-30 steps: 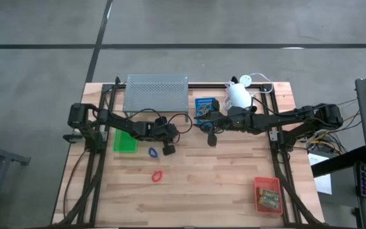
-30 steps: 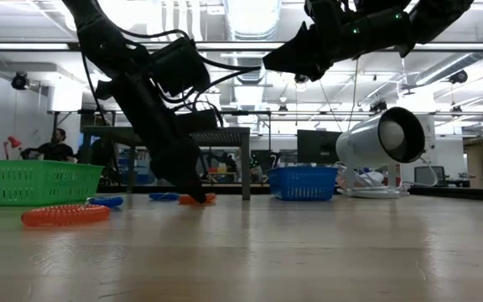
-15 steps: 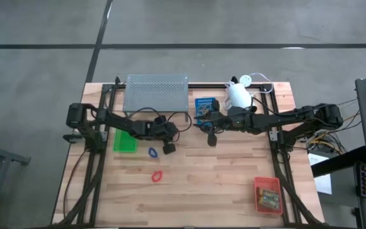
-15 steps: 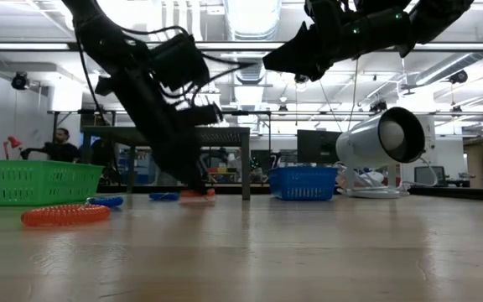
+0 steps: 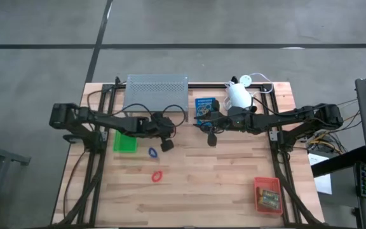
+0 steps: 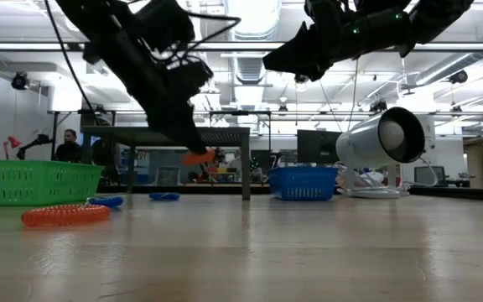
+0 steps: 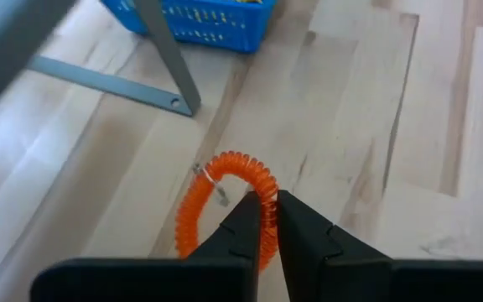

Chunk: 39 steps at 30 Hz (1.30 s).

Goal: Pick & Place Office Desk Supplies
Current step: Put the orange spring keychain into the green bin

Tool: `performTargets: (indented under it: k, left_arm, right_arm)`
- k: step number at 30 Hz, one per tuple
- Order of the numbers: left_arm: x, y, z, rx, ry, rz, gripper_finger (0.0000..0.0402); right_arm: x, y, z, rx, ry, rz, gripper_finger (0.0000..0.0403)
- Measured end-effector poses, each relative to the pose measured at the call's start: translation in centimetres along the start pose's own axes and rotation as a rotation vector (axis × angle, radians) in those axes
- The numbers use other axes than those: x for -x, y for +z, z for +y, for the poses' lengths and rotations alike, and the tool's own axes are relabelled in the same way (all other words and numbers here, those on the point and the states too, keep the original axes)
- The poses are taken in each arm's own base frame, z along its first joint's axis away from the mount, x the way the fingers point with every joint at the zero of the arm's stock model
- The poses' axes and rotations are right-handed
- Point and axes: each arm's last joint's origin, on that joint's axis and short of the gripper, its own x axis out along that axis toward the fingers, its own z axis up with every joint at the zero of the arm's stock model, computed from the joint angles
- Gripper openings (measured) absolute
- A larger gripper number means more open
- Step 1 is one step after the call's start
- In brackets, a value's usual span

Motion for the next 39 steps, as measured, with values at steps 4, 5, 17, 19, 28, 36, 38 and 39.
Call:
performTargets:
  k: [4,5,17,19,28,36,38,39]
  left_arm:
    - [1.8,0.2,0.0,0.074,0.038,-0.018,0.0033]
    - [2.3,0.2,0.0,0.085,0.05,-0.017,0.0033]
    - [8.9,-1.5,-1.1,0.305,0.146,-0.017,0.0033]
    - [9.6,-1.9,-1.6,0.323,0.173,-0.033,0.0033]
    - [11.1,-4.1,-1.7,0.489,0.24,0.085,0.0033]
    - [11.9,-6.1,-1.0,0.658,0.34,0.293,0.0033]
    - [12.1,-6.4,-1.0,0.68,0.357,0.321,0.0033]
    - [12.2,-6.6,-0.9,0.693,0.368,0.34,0.0033]
  right_arm:
    - [0.0,0.0,0.0,0.0,0.0,0.0,0.0127]
    - [0.0,0.0,0.0,0.0,0.0,0.0,0.0127]
    - [0.0,0.0,0.0,0.0,0.0,0.0,0.0127]
    - [0.0,0.0,0.0,0.0,0.0,0.0,0.0127]
    - [0.0,0.0,0.0,0.0,0.0,0.0,0.0127]
    - [0.0,0.0,0.0,0.0,0.0,0.0,0.0127]
    - [0.0,0.0,0.0,0.0,0.001,0.0,0.0127]
    - [0.0,0.0,0.0,0.0,0.0,0.0,0.0127]
